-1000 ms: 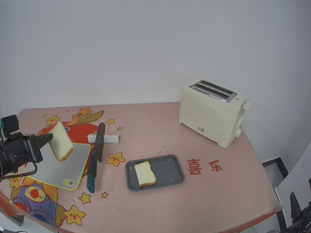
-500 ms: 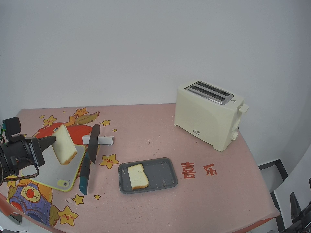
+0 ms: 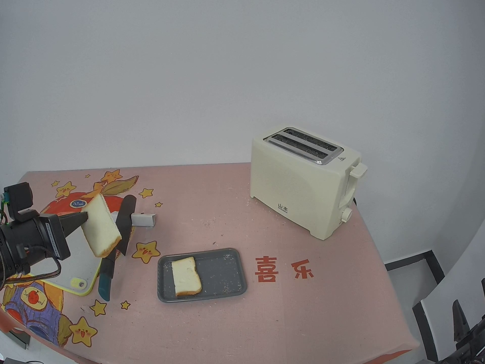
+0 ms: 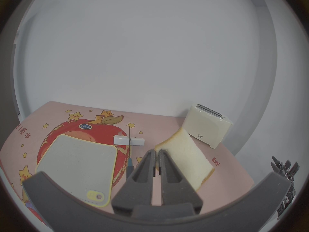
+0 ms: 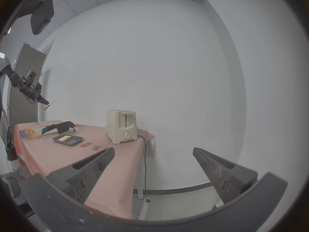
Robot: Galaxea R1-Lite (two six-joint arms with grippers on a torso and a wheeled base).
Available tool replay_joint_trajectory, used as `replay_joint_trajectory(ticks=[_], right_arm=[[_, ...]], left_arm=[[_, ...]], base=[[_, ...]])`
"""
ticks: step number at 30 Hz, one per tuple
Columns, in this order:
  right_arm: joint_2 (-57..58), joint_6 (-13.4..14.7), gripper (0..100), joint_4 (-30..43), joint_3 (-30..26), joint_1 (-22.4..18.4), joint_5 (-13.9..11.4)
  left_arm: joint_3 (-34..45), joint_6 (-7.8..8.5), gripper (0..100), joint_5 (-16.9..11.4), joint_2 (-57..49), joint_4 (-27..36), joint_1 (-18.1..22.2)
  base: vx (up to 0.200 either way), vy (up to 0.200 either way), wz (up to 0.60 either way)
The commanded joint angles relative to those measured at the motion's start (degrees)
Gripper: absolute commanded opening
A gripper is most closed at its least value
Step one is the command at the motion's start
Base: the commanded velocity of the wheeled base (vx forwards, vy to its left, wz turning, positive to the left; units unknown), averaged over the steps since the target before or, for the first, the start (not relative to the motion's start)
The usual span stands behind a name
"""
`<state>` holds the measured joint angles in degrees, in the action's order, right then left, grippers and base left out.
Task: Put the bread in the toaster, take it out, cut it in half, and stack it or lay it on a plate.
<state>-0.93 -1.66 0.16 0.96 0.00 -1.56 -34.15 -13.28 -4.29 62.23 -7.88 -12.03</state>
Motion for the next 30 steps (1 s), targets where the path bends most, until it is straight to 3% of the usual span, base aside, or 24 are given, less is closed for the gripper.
replay_joint_trajectory(ticks=[1, 10, 22, 26, 30], right_arm=[[0.22, -0.01, 100, 0.02, -0.88, 0.00, -0.02], [0.22, -0.01, 100, 0.02, -0.88, 0.00, -0.02], [0.22, -0.01, 100, 0.02, -0.88, 0.00, -0.02], [0.22, -0.01, 100, 0.02, -0.88, 0.00, -0.02], [0.22, -0.01, 100, 0.02, -0.88, 0.00, -0.02]], left_arm=[[-0.13, -0.08, 0, -0.19, 0.26, 0.05, -0.10], [-0.04, 0.00, 0, -0.28, 0.08, -0.04, -0.45], [0.22, -0.08, 0, 0.07, -0.18, 0.67, -1.94], [-1.19, -0.08, 0, 0.16, 0.61, 4.18, -4.84], [-7.07, 0.88, 0, -0.19, 5.88, 8.75, -5.19]], base=[[0.000, 0.000, 0.00], [0.000, -0.200, 0.00], [0.000, 0.000, 0.00], [0.000, 0.000, 0.00], [0.000, 0.000, 0.00]])
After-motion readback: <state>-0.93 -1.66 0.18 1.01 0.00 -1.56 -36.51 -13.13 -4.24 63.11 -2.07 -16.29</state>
